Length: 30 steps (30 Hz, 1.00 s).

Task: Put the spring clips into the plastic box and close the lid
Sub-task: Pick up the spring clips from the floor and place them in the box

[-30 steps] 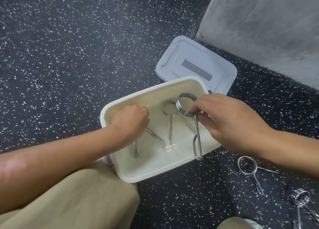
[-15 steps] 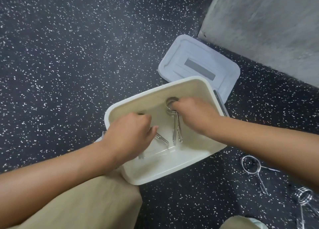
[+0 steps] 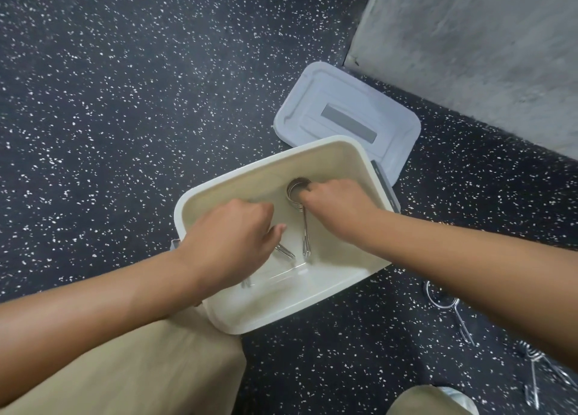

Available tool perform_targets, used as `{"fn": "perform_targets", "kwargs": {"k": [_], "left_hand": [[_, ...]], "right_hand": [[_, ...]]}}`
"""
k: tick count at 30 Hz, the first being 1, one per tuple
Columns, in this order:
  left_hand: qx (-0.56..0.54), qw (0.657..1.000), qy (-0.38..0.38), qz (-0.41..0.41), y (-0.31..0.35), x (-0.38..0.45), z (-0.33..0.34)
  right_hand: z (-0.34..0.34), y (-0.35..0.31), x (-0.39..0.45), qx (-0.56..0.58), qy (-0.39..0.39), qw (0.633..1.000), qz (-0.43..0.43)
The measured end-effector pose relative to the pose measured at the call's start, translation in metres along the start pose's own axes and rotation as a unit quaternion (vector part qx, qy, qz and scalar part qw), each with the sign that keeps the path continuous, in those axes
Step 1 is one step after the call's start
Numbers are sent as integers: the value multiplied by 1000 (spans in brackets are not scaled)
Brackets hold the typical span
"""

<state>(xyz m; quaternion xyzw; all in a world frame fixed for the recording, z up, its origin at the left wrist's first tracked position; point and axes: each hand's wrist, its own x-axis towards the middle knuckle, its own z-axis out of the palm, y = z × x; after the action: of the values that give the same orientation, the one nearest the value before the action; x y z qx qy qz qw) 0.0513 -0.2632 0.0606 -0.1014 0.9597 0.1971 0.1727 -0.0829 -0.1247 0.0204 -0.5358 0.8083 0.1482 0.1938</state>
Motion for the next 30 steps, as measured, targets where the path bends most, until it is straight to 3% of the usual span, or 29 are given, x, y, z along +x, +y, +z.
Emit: {"fn": "perform_targets", "kwargs": {"k": [9,17,25,30], "left_hand": [[17,999,22,37,18,18,-15],[-2,993,32,110,55,34,-24],[73,972,-70,213,118,29,-26],[121,944,-153,267,174,35,-36]], "right_hand": [[-11,22,-45,81,136,987,2],[-33,54,-134,126,109,985,36],[-1,89,-226,236,112,945,196],[45,94,-264,317,137,891,295]]}}
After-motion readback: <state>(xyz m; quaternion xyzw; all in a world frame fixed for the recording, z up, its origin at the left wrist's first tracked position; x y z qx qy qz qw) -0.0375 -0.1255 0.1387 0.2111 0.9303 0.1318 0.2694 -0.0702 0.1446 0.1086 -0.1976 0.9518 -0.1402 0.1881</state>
